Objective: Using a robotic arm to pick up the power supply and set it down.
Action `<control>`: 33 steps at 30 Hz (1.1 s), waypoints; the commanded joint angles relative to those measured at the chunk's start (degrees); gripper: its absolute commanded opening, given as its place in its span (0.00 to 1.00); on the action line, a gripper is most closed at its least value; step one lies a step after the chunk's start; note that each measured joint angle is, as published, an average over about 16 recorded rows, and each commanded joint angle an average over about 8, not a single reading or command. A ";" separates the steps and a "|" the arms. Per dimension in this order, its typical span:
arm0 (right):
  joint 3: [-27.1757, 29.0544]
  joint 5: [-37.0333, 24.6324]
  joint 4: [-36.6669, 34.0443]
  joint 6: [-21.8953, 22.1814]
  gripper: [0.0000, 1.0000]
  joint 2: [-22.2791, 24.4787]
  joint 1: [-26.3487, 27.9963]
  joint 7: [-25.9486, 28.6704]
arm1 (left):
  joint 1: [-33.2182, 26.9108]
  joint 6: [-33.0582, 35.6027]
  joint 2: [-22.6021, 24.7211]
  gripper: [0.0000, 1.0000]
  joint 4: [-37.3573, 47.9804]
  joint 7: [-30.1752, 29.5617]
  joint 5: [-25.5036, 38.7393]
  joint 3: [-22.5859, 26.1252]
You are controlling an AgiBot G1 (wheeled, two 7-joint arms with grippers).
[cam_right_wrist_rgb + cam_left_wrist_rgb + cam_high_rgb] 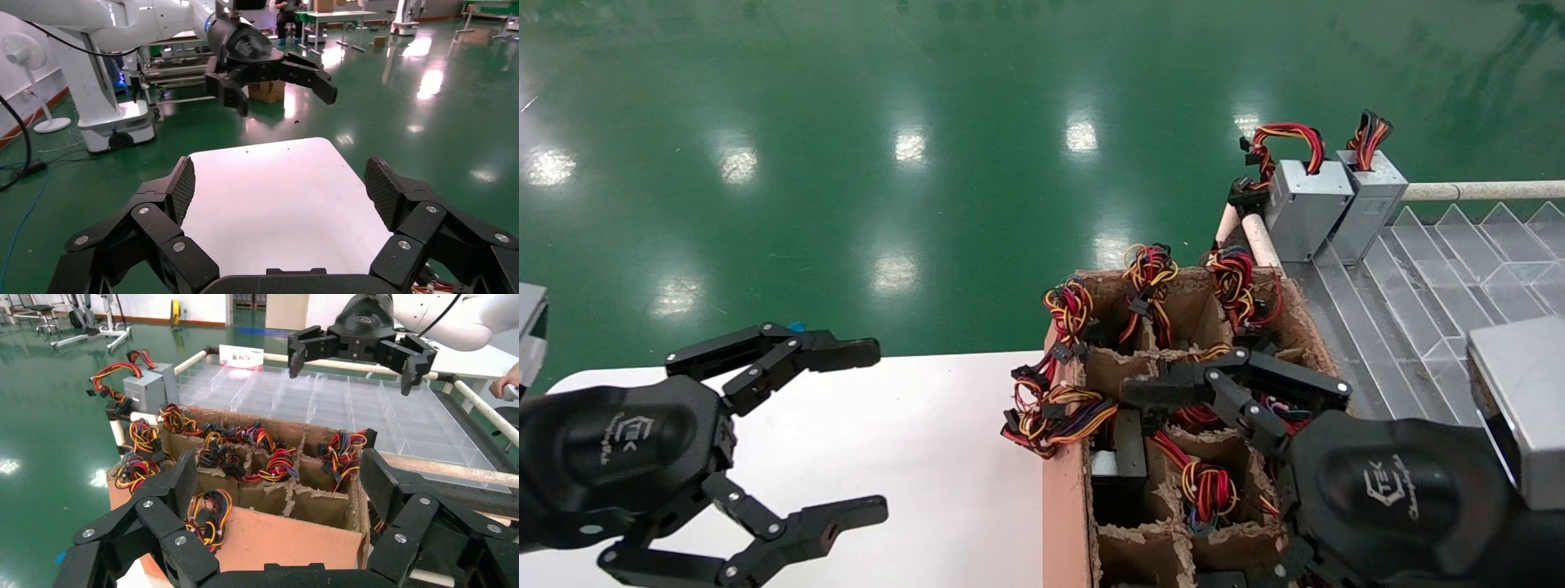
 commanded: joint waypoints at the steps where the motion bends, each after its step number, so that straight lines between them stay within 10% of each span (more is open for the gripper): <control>1: -0.14 -0.12 -0.32 0.24 1.00 -0.11 0.25 -0.07 | 0.00 0.00 0.00 1.00 0.00 0.00 0.00 0.00; 33: -0.86 -0.77 -1.69 1.19 1.00 -0.60 1.36 -0.37 | 0.00 0.00 0.00 1.00 0.00 0.00 0.00 0.00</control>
